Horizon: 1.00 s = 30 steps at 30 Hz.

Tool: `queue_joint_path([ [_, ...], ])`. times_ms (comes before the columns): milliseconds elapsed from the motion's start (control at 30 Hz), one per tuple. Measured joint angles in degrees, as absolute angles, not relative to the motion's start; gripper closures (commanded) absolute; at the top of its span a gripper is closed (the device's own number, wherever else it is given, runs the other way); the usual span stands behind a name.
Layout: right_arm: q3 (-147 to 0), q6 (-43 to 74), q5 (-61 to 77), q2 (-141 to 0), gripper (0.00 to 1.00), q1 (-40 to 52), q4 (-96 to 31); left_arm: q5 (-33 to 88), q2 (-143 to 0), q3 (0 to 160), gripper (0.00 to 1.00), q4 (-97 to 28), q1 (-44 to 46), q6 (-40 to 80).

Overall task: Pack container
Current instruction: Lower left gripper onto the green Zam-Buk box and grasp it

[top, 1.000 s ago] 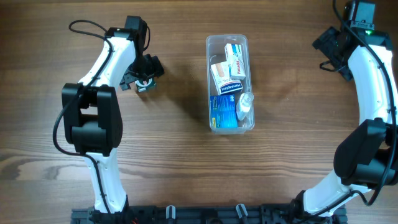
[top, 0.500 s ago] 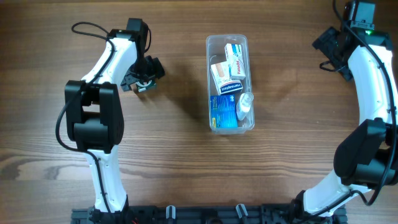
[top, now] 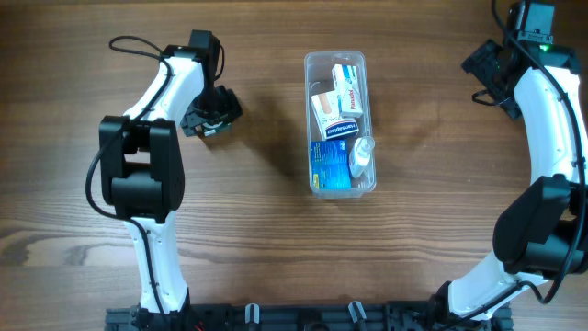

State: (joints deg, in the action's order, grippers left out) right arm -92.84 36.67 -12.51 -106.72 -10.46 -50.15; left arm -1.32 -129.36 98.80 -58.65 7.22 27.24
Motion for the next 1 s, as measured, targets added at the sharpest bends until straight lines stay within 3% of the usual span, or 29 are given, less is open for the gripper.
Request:
queue_joint_path([
  [67, -92.84, 36.67, -12.51, -106.72, 0.0, -10.46, -50.13, -1.32, -129.36, 98.8, 0.11, -58.65, 7.22, 27.27],
  [367, -92.84, 36.67, -12.51, -106.74, 0.0, -10.46, -50.13, -0.95, -129.36, 98.8, 0.31, -58.61, 7.22, 27.33],
  [533, -92.84, 36.67, -12.51, -106.72, 0.0, -10.46, -50.13, -0.97, -129.36, 98.8, 0.36, -58.61, 7.22, 27.24],
  [1000, -92.84, 36.67, -12.51, -106.74, 0.0, -10.46, -50.13, -0.97, -124.9, 98.28, 0.34, -61.04, 7.42, 27.24],
])
